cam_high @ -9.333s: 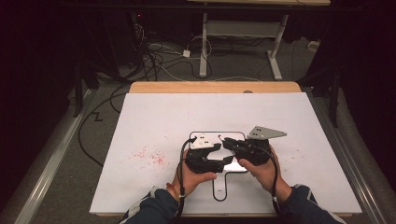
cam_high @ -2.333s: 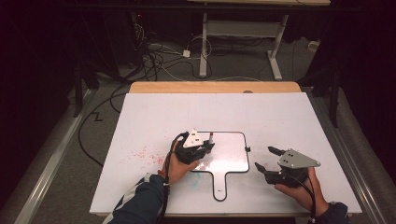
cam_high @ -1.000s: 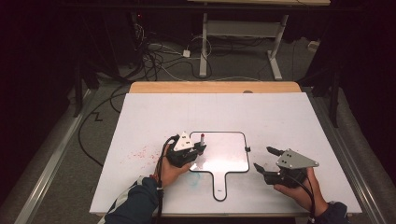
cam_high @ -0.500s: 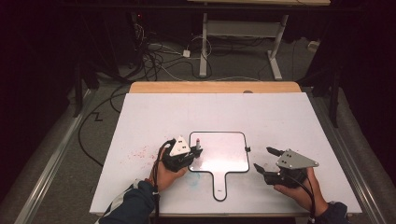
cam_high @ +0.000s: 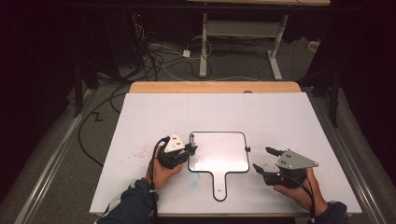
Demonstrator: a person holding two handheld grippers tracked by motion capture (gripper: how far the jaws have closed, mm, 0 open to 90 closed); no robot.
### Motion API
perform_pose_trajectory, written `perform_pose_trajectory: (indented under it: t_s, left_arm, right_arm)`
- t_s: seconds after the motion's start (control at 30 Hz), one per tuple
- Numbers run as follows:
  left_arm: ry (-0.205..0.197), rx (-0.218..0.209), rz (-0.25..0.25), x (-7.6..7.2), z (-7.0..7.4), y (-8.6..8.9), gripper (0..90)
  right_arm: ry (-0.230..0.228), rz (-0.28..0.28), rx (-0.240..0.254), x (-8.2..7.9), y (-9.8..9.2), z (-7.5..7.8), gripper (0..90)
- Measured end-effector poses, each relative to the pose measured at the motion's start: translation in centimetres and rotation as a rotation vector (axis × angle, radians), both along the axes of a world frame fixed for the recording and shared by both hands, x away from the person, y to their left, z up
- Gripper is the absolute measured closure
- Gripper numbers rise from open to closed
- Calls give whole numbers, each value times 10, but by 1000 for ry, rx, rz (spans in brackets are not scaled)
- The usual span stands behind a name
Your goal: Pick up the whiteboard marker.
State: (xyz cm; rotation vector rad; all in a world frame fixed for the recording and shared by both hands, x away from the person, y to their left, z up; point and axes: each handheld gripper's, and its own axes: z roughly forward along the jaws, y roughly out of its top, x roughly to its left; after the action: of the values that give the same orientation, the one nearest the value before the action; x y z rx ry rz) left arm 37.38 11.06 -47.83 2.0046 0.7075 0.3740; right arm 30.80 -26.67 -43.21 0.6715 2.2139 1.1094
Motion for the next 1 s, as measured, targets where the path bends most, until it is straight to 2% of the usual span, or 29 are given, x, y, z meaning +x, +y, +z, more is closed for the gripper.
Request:
perform_pose_trajectory:
  t_s: [0.1, 0.2, 0.27, 0.33, 0.47, 0.5, 0.57, 0.6, 0.7, 0.83, 0.87, 0.93, 1.0]
  left_arm:
    - [-25, 33, -40, -8, 1, -11, 788]
    - [-28, 35, -99, -15, 2, -30, 788]
    - [-48, 48, -151, -20, 2, -44, 788]
    - [-44, 29, -190, -20, 2, -51, 788]
    - [-51, 56, -193, -27, 3, -56, 788]
    - [-65, 56, -207, -25, 3, -55, 788]
    - [-69, 59, -195, -20, 3, -51, 788]
    - [-60, 74, -149, -18, 3, -48, 788]
    - [-35, 53, -106, -8, 2, -40, 788]
    - [-29, 44, -141, -17, 2, -40, 788]
    - [-39, 27, -193, -20, 1, -43, 787]
    - [-64, 63, -212, -28, 3, -49, 788]
    - [-55, 61, -225, -34, 3, -53, 788]
  right_arm:
    - [-5, 13, -2, -2, 2, 1, 289]
    - [-8, 24, -17, -2, 3, -1, 288]
    - [-4, 24, -23, -2, 5, -1, 287]
    - [-9, 30, -27, -2, 5, -1, 287]
    - [-8, 33, -35, -2, 5, -2, 287]
    - [-7, 29, -35, -3, 5, -2, 287]
    - [-7, 31, -33, -2, 4, -2, 287]
    - [-8, 30, -35, -2, 4, -2, 287]
    - [-10, 29, -38, -3, 5, -2, 287]
    - [-14, 34, -46, -3, 5, -2, 286]
    - [-10, 32, -44, -3, 5, -3, 287]
    - [-9, 33, -48, -3, 5, -3, 286]
    - [-9, 33, -46, -3, 6, -3, 286]
